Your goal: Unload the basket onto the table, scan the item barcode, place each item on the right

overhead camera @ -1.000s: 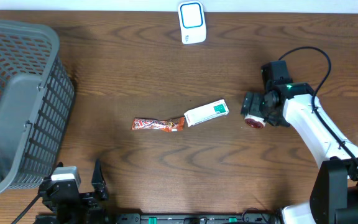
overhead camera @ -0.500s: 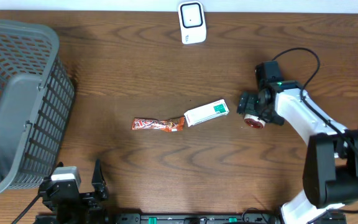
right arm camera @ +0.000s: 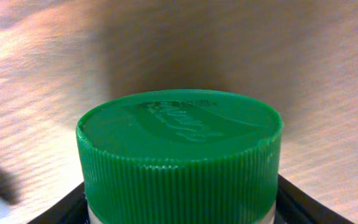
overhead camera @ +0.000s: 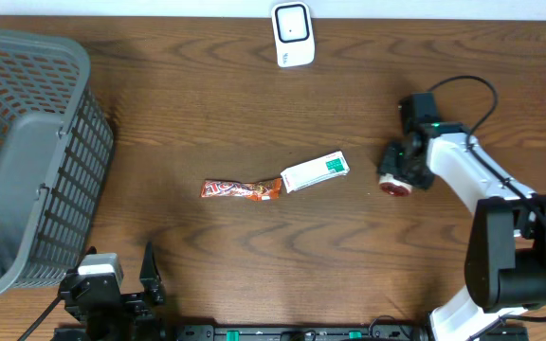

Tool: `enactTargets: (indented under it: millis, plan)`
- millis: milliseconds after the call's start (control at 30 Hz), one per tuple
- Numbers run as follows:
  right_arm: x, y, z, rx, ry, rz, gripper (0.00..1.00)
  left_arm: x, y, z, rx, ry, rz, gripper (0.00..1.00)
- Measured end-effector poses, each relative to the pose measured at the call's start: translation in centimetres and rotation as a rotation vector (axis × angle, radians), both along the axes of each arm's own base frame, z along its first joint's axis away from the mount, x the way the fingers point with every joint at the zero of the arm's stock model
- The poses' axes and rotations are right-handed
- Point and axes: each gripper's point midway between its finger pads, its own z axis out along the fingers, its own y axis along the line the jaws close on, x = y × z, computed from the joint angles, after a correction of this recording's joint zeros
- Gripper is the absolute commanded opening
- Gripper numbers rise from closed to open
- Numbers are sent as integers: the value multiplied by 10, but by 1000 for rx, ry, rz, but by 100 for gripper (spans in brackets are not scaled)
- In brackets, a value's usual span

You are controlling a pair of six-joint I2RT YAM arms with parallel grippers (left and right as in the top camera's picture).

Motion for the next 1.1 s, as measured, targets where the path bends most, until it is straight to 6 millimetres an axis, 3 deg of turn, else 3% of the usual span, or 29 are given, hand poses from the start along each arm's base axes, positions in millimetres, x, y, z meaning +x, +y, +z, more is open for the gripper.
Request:
enactTargets:
  millis: [200, 567, 800, 1100]
  plan:
    - [-11, -48, 6, -7, 58, -110, 59, 0, 0, 0, 0, 0, 0, 84]
    - [0, -171, 23, -81, -90, -401, 63, 0, 0, 0, 0, 0, 0, 84]
    - [-16, -249, 32, -202, -159, -558, 61, 0, 0, 0, 0, 0, 0, 84]
    - [-35, -321, 48, -302, -261, -685, 61, 0, 0, 0, 0, 0, 0, 84]
